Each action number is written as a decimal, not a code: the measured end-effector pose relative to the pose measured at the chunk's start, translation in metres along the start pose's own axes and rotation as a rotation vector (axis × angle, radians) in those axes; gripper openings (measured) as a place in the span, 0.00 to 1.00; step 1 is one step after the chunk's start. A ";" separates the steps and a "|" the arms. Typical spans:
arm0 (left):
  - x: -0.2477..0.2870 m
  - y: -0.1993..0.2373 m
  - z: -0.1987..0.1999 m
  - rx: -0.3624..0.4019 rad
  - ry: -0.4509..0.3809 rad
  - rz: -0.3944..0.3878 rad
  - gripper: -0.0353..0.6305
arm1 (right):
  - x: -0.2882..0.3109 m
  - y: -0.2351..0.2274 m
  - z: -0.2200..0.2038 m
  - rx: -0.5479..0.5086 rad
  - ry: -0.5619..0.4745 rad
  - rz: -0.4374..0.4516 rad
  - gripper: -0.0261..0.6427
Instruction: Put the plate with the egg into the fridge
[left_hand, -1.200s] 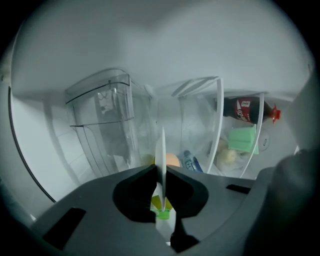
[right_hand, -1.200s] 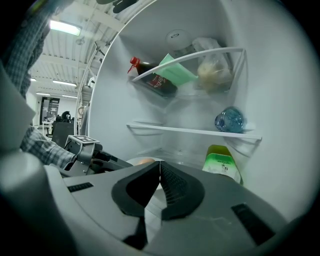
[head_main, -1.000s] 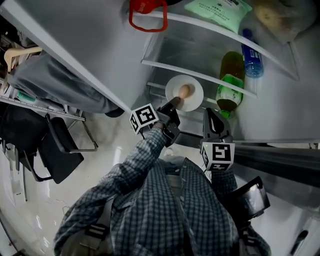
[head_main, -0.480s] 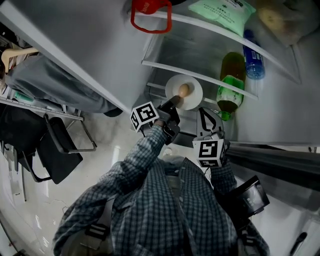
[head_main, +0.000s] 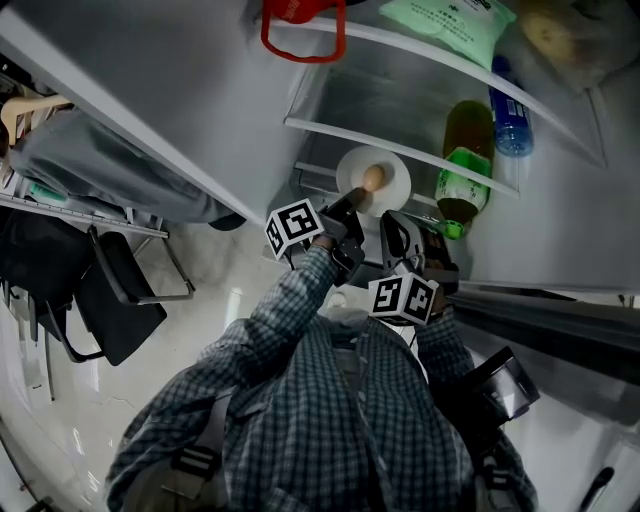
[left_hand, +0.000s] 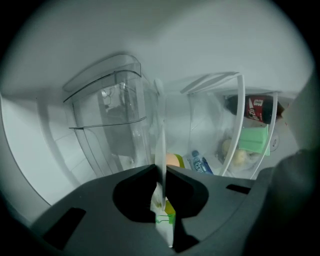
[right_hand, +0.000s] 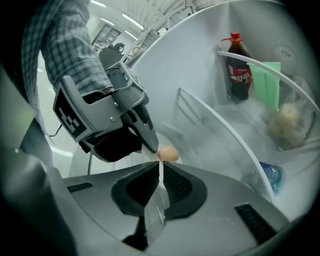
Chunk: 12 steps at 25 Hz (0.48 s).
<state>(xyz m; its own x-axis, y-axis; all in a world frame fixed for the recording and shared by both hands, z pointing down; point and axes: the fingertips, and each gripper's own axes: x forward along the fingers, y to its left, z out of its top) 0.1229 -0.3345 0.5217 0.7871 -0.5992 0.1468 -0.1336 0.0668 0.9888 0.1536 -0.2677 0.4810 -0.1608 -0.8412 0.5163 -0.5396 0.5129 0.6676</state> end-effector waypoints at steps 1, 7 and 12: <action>0.000 0.000 0.000 -0.002 0.000 -0.001 0.09 | 0.001 0.002 0.000 -0.027 0.004 0.005 0.05; 0.001 -0.001 0.001 -0.016 -0.006 -0.006 0.09 | 0.008 0.015 -0.004 -0.132 0.037 0.057 0.14; 0.001 0.000 0.001 -0.040 -0.003 -0.012 0.09 | 0.017 0.022 -0.007 -0.278 0.052 0.040 0.14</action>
<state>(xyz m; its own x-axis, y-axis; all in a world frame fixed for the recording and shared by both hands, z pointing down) 0.1229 -0.3360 0.5213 0.7868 -0.6023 0.1347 -0.0999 0.0911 0.9908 0.1444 -0.2700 0.5083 -0.1305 -0.8130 0.5674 -0.2848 0.5789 0.7640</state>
